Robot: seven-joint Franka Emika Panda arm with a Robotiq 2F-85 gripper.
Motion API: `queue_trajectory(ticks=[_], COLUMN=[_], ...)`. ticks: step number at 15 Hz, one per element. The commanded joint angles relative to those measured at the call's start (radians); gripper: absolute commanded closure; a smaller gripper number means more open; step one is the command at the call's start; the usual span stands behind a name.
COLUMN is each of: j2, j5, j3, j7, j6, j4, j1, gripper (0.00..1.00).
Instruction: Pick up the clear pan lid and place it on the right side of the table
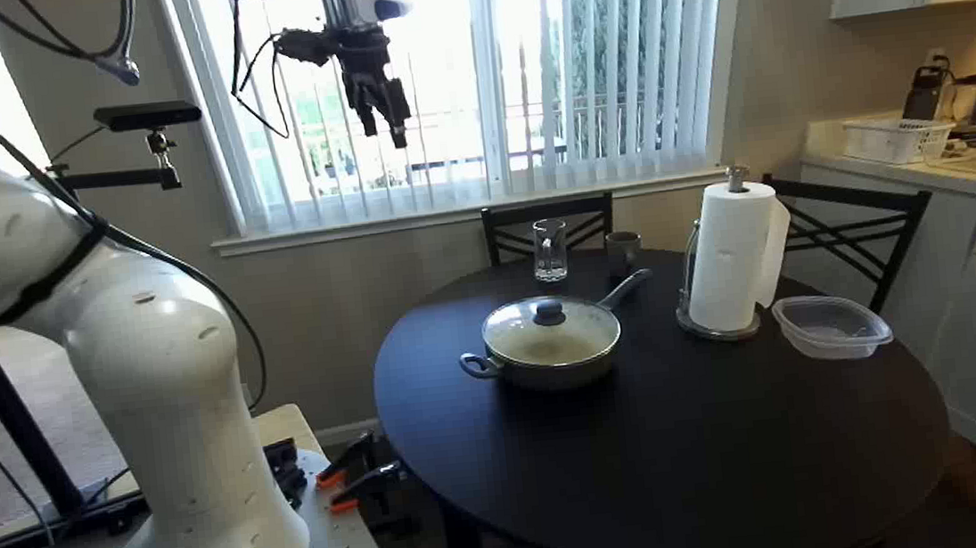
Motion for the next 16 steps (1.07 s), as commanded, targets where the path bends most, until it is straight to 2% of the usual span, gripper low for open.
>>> queue_trajectory(ticks=[1, 7, 8, 13, 16], j2=[0.0, 0.0, 0.047, 0.25, 0.39], j5=[0.002, 0.002, -0.005, -0.054, -0.147], j3=[0.003, 0.003, 0.006, 0.029, 0.043], j7=[-0.002, -0.002, -0.021, -0.018, 0.025], j6=[-0.003, -0.003, 0.019, 0.262, 0.377], j4=[0.002, 0.002, 0.011, -0.057, -0.084], j1=[-0.005, -0.005, -0.007, -0.028, -0.043], gripper=[0.0, 0.0, 0.0, 0.0, 0.0])
